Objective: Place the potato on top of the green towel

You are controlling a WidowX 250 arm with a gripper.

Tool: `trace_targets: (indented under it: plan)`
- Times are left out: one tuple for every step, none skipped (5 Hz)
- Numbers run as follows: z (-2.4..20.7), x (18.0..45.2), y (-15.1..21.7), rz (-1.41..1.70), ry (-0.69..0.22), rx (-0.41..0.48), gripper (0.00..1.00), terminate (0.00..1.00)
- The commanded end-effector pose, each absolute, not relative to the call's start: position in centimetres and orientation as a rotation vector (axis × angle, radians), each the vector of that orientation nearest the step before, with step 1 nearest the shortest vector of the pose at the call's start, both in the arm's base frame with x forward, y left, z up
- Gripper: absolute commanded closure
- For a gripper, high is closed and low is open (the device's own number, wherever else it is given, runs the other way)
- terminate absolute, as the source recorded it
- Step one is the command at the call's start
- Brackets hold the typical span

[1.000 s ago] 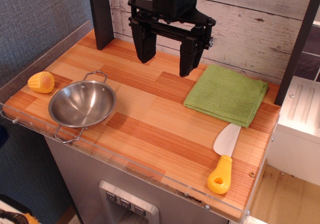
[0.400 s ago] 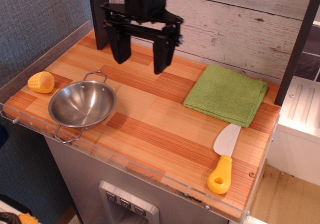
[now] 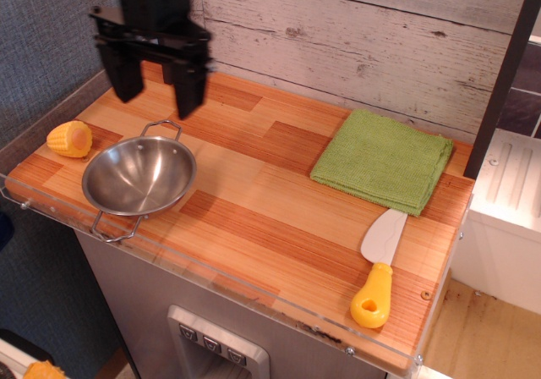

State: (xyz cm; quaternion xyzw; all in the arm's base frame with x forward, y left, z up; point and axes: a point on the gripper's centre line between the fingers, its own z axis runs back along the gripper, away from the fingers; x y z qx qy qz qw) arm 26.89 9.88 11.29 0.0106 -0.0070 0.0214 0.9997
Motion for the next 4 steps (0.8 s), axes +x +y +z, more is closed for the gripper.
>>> trace_targets:
  plan:
    - [11.4,26.1,17.0,0.128,-0.118,0.073,0.00,0.00]
    - [10.5,26.3,18.6,0.159,-0.105,0.072,0.00,0.00]
    - [9.6,26.8,19.6,0.161,-0.109,0.064,0.00,0.00]
    - [8.8,27.7,20.2,0.131,-0.100,0.068,0.00,0.00]
